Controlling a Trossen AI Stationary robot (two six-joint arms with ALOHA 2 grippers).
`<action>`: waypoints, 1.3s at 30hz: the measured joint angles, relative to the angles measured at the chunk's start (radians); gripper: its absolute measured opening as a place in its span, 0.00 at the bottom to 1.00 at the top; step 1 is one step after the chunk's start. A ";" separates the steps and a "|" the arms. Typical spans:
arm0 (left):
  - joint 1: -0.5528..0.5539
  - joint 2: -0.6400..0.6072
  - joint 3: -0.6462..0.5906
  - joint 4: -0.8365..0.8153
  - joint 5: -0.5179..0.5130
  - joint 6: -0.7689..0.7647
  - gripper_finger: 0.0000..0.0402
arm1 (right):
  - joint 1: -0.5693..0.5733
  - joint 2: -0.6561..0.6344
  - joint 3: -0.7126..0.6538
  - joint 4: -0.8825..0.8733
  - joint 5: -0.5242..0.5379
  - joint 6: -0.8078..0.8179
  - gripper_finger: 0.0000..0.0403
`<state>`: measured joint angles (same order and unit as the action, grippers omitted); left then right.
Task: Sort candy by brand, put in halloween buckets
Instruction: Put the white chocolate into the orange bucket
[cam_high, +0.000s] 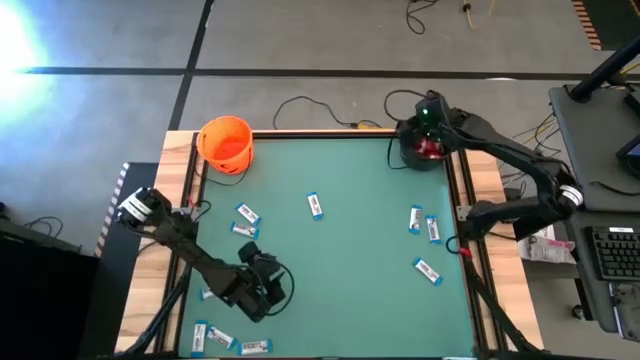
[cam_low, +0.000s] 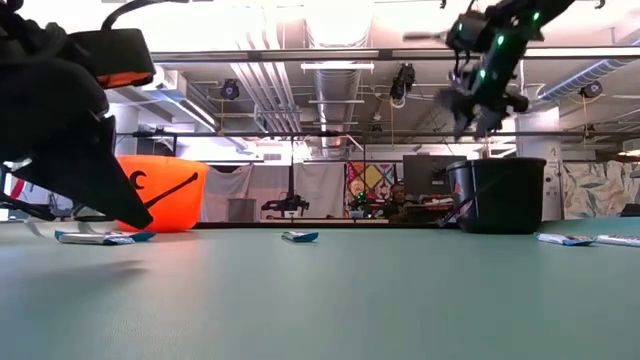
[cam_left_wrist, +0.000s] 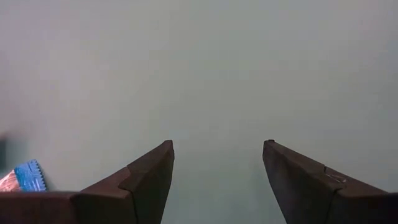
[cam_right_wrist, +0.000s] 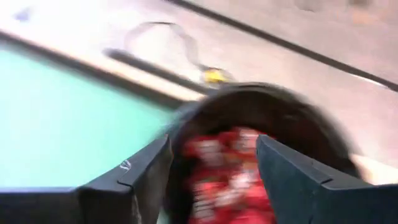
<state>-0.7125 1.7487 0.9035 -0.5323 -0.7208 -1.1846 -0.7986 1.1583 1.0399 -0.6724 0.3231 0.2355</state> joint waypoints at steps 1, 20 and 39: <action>-0.004 -0.004 0.000 0.000 0.000 0.007 0.58 | 0.034 -0.017 -0.002 0.004 -0.041 0.004 0.57; 0.239 -0.008 -0.004 0.294 -0.315 0.038 0.68 | 1.005 0.068 -0.128 0.367 0.282 0.134 0.61; 0.629 0.418 0.329 0.266 -0.225 -0.251 0.76 | 1.132 0.063 -0.129 0.208 0.271 0.235 0.67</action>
<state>-0.0838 2.1672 1.2322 -0.2659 -0.9457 -1.4353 0.3331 1.2211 0.9112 -0.4642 0.5941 0.4704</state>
